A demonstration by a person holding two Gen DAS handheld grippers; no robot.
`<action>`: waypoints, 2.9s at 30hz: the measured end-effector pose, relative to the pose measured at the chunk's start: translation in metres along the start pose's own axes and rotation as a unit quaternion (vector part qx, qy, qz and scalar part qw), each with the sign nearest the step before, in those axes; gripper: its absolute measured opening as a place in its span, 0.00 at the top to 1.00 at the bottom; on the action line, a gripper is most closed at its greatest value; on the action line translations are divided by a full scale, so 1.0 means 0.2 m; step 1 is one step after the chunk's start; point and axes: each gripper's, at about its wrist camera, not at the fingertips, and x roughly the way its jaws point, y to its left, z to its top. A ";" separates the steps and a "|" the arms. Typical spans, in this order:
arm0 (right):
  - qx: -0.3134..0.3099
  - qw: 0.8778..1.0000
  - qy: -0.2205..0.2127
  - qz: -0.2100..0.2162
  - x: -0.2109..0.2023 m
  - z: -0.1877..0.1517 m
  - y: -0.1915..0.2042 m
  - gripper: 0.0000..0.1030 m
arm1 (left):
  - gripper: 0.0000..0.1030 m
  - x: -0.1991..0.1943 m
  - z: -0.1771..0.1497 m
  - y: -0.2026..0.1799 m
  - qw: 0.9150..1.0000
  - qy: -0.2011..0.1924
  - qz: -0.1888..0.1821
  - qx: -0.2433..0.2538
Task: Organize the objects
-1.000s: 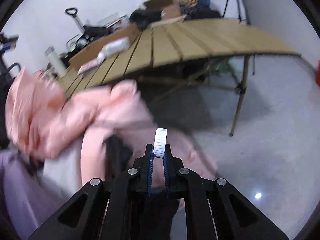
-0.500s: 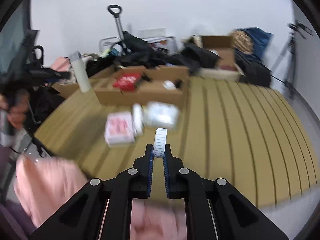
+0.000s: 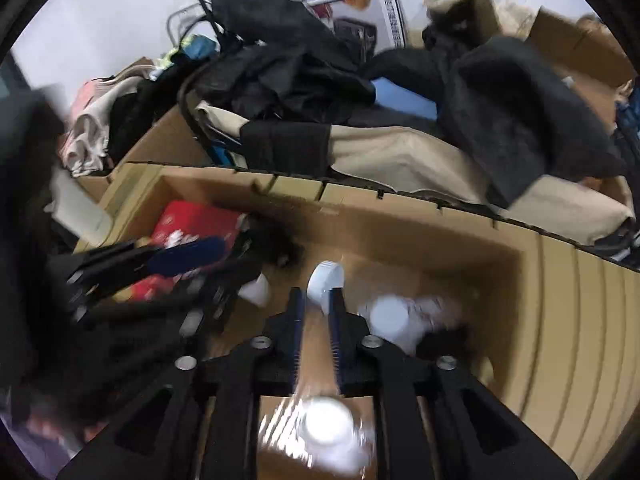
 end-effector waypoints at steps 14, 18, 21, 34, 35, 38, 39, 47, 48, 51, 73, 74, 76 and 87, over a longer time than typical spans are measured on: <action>-0.040 0.996 -0.075 -0.018 -0.80 -0.35 0.19 0.25 | 0.20 -1.16 -0.52 0.10 0.985 -0.114 0.127 -0.016; -0.047 0.992 -0.120 -0.010 -1.18 -0.67 0.35 0.25 | 0.12 -1.57 -0.90 0.07 0.981 -0.134 0.134 -0.044; -0.051 0.988 -0.147 -0.010 -1.38 -0.93 0.47 0.21 | 0.03 -1.78 -1.15 0.01 0.977 -0.160 0.129 -0.062; -0.030 0.987 -0.157 -0.024 -1.64 -1.64 0.75 0.21 | 0.00 -2.02 -1.42 -0.29 0.981 -0.171 0.086 0.001; -0.027 0.987 -0.153 -0.030 -1.63 -1.64 0.75 0.21 | 0.00 -2.03 -1.45 -0.29 0.981 -0.182 0.069 0.006; -0.015 0.985 -0.159 -0.066 -1.61 -1.64 0.74 0.21 | 0.00 -1.93 -1.45 -0.33 0.985 -0.162 0.045 0.044; -0.012 0.984 -0.161 -0.069 -1.61 -1.65 0.74 0.21 | 0.00 -1.88 -1.45 -0.35 0.986 -0.145 0.051 0.063; 0.013 0.982 -0.174 -0.077 -1.62 -1.67 0.64 0.21 | 0.00 -1.70 -1.45 -0.39 0.989 -0.095 0.096 0.059; 0.011 0.981 -0.177 -0.073 -1.62 -1.66 0.64 0.21 | 0.00 -1.70 -1.45 -0.37 0.989 -0.095 0.096 0.055; -0.013 0.982 -0.180 -0.056 -1.61 -1.56 0.71 0.21 | 0.00 -1.70 -1.41 -0.30 0.989 -0.098 0.102 0.039; -0.095 0.991 -0.092 0.005 -0.55 -1.13 0.13 0.21 | 0.20 -0.62 -1.03 -0.12 0.998 -0.021 0.002 -0.061; -0.104 0.989 -0.100 -0.017 -0.55 -1.14 0.12 0.22 | 0.20 -0.58 -1.01 -0.17 0.999 -0.012 0.001 -0.045; -0.099 0.990 -0.096 -0.014 -0.55 -1.12 0.08 0.22 | 0.20 -0.52 -0.98 -0.25 1.000 -0.002 0.003 -0.020; -0.053 0.994 -0.093 -0.020 -0.57 -1.12 -0.01 0.22 | 0.24 -0.31 -0.87 -0.39 0.999 0.023 -0.037 -0.015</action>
